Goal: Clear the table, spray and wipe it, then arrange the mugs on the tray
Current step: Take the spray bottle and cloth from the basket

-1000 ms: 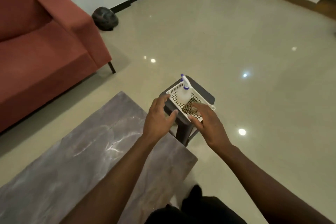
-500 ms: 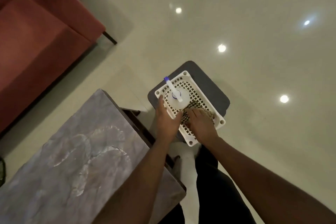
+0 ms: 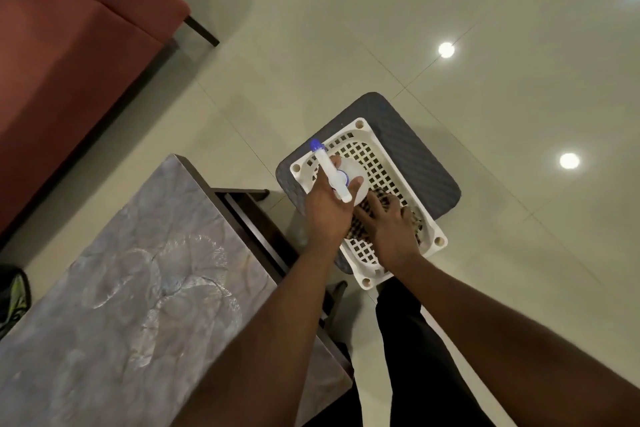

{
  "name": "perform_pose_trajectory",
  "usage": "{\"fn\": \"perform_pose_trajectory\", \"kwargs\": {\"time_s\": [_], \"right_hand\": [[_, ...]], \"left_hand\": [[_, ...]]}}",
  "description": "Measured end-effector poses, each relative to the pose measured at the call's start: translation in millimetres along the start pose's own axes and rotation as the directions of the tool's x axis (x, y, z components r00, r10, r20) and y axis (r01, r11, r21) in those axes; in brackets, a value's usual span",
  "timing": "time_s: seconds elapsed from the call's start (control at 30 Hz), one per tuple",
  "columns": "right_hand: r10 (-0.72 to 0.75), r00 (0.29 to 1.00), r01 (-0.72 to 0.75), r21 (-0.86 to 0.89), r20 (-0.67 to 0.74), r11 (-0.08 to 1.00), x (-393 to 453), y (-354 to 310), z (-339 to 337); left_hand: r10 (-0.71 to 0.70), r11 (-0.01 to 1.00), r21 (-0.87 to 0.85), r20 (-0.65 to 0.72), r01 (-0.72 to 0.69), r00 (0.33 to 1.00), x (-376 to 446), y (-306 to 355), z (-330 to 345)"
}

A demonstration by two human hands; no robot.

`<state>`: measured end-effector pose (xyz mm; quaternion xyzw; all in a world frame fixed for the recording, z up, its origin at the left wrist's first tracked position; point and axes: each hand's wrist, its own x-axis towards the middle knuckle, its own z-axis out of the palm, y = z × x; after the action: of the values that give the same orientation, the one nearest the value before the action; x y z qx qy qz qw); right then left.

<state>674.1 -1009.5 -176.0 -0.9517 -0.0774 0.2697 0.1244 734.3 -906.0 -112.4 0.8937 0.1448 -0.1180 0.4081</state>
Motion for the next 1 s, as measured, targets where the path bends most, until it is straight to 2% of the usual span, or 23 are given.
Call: {"fn": "perform_pose_trajectory", "kwargs": {"time_s": [0.17, 0.27, 0.33, 0.4, 0.5, 0.6, 0.67, 0.8, 0.87, 1.0], "right_hand": [[0.075, 0.996, -0.070, 0.082, -0.056, 0.994, 2, -1, -15], [0.170, 0.972, -0.146, 0.153, -0.162, 0.977, -6, -8, -36], [0.192, 0.952, -0.136, 0.230, -0.240, 0.964, -16, -23, -53], [0.173, 0.929, -0.066, 0.315, -0.326, 0.947, -28, -41, -67], [0.088, 0.895, 0.126, 0.436, -0.438, 0.891, -53, -84, -87], [-0.037, 0.892, 0.245, 0.414, -0.450, 0.877, -84, -146, -92], [-0.102, 0.902, 0.285, 0.400, -0.420, 0.871, -103, -191, -86], [-0.131, 0.907, 0.327, 0.473, -0.400, 0.818, -133, -279, -60], [-0.068, 0.906, 0.303, 0.527, -0.418, 0.794, -138, -296, -49], [-0.124, 0.897, 0.347, 0.503, -0.424, 0.792, -124, -346, -33]], "left_hand": [[0.057, 0.998, 0.011, -0.031, -0.056, 0.998, -5, -6, -22], [0.115, 0.993, 0.029, -0.074, -0.113, 0.991, -11, -5, -49], [0.149, 0.988, -0.009, -0.110, -0.151, 0.983, -18, -5, -77], [0.162, 0.981, -0.081, -0.159, -0.176, 0.974, -27, -5, -105], [0.112, 0.957, -0.235, -0.239, -0.169, 0.964, -45, -10, -163], [0.029, 0.878, -0.437, -0.356, -0.194, 0.934, -71, -23, -230], [-0.006, 0.823, -0.527, -0.384, -0.214, 0.923, -88, -39, -268], [-0.049, 0.799, -0.592, -0.239, -0.106, 0.970, -127, -107, -344], [-0.055, 0.809, -0.587, -0.148, -0.043, 0.987, -139, -140, -363], [-0.109, 0.834, -0.548, -0.039, 0.070, 0.993, -162, -206, -402]]}}
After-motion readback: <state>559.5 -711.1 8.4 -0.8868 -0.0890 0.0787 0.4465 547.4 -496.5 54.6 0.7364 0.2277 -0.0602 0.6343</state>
